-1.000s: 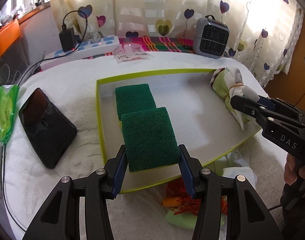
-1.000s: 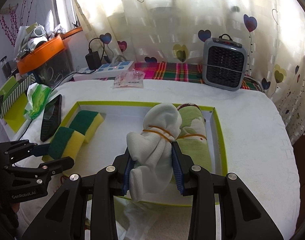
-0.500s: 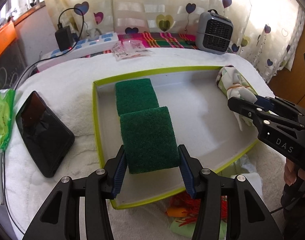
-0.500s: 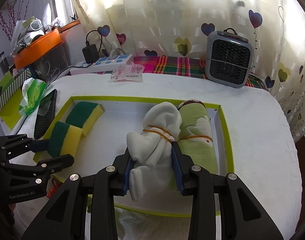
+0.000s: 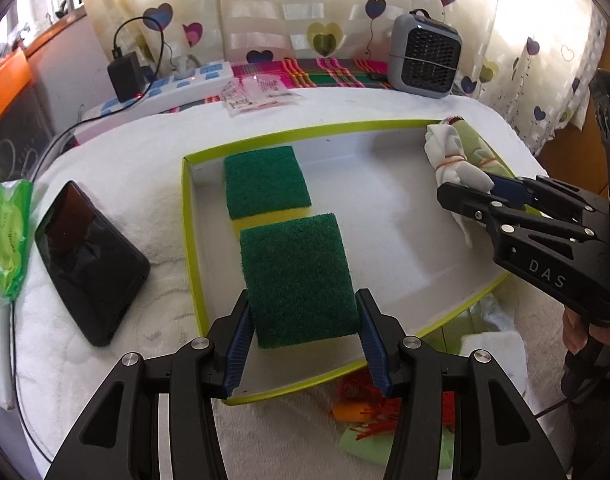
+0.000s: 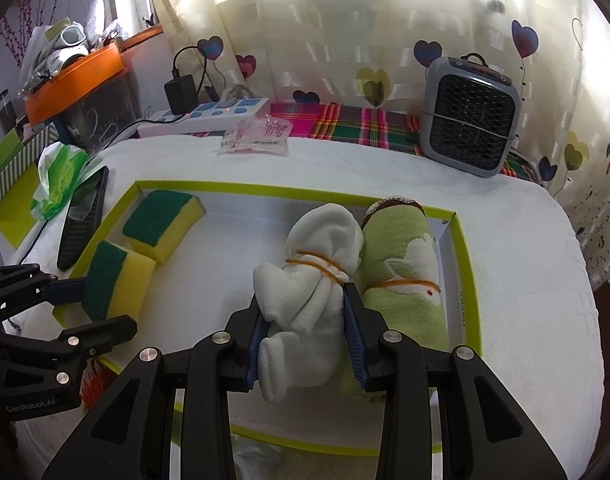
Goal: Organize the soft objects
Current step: 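Lower the sponge beside the first sponge while the right tool lowers the bundle beside the green towel, then open the left tool off the sponge while the right tool releases the white bundle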
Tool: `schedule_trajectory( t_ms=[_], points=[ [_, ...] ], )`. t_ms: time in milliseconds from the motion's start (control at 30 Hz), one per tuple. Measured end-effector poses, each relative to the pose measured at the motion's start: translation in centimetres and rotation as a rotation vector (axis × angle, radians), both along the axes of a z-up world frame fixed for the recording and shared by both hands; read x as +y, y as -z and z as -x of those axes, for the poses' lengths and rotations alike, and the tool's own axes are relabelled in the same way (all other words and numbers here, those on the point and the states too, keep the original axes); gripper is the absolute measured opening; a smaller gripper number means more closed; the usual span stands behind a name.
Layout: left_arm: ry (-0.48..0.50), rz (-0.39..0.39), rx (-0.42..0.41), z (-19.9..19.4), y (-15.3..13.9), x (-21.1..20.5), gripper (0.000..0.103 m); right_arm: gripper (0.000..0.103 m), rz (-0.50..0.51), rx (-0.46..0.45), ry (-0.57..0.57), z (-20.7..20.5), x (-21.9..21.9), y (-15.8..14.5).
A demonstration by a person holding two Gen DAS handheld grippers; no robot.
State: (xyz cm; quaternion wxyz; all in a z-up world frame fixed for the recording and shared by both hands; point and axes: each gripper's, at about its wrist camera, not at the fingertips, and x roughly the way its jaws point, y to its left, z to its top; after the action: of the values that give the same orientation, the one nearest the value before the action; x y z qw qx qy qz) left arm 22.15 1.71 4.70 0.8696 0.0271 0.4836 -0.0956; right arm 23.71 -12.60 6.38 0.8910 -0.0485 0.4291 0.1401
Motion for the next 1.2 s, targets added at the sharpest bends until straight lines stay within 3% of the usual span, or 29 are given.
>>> schedule_trajectory(
  t_ms=[367, 633, 733, 867, 1200],
  points=[
    [-0.025, -0.027, 0.010, -0.5, 0.3, -0.2, 0.050, 0.036, 0.036, 0.004, -0.023, -0.4, 0.5, 0.6],
    [-0.041, 0.007, -0.007, -0.5, -0.1, 0.1, 0.054, 0.037, 0.056, -0.008, -0.037, -0.9, 0.9, 1.0],
    [-0.042, 0.018, -0.020, -0.4, -0.3, 0.2, 0.057, 0.039, 0.082, -0.018, -0.042, -1.0, 1.0, 1.0],
    [-0.046, 0.031, -0.023, -0.5, -0.3, 0.3, 0.057, 0.050, 0.084, -0.036, -0.032, -1.0, 0.8, 0.8],
    [-0.061, 0.041, -0.045, 0.1, -0.7, 0.6, 0.057, 0.052, 0.077, -0.072, -0.028, -0.2, 0.2, 0.3]
  ],
)
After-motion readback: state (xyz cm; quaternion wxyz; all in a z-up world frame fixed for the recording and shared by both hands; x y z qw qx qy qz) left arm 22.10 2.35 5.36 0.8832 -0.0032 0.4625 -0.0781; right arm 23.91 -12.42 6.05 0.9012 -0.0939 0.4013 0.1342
